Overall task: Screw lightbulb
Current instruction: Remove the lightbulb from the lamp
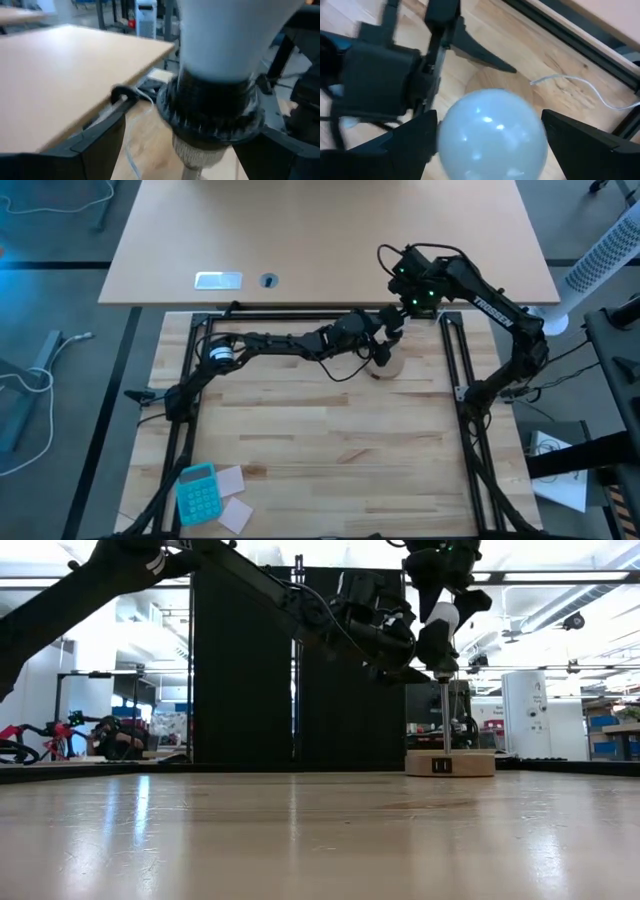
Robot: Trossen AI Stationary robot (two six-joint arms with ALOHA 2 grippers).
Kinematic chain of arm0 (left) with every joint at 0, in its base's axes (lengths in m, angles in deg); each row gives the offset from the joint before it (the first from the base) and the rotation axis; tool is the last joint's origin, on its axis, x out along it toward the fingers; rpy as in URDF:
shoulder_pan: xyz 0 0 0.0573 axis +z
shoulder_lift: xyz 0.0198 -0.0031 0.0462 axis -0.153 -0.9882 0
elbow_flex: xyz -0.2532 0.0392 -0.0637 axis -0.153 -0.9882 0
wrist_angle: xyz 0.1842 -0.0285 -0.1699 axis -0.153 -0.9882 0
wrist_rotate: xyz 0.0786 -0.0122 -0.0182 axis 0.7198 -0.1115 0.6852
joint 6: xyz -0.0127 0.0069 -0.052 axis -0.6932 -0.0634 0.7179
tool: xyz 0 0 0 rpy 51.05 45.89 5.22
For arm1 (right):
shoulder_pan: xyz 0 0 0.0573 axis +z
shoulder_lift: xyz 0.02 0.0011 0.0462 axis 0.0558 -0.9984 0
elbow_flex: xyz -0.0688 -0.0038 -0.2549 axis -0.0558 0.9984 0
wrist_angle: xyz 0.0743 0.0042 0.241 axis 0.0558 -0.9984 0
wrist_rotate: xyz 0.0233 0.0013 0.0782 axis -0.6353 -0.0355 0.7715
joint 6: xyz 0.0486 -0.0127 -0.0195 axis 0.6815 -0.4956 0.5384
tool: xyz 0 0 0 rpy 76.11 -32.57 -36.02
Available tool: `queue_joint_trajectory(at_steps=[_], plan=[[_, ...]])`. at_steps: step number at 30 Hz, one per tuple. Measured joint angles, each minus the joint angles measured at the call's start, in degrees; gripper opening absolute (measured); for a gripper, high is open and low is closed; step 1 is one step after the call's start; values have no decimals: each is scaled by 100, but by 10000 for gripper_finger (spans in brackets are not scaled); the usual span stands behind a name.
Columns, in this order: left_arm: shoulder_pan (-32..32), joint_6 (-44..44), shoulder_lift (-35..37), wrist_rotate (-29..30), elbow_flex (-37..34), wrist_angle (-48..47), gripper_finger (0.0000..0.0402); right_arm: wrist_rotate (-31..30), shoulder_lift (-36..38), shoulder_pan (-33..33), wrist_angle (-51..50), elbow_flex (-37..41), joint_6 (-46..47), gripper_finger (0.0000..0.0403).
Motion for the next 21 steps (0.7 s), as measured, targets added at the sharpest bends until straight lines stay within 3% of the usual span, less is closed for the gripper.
queue_joint_trajectory(at_steps=[13, 21], plan=[[66, 32, -75, 88, -3, 145, 239, 273, 3, -4, 4, 0, -6, 352], [57, -39, -75, -166, -3, 73, 146, 198, 5, -17, 36, 0, 83, 322]])
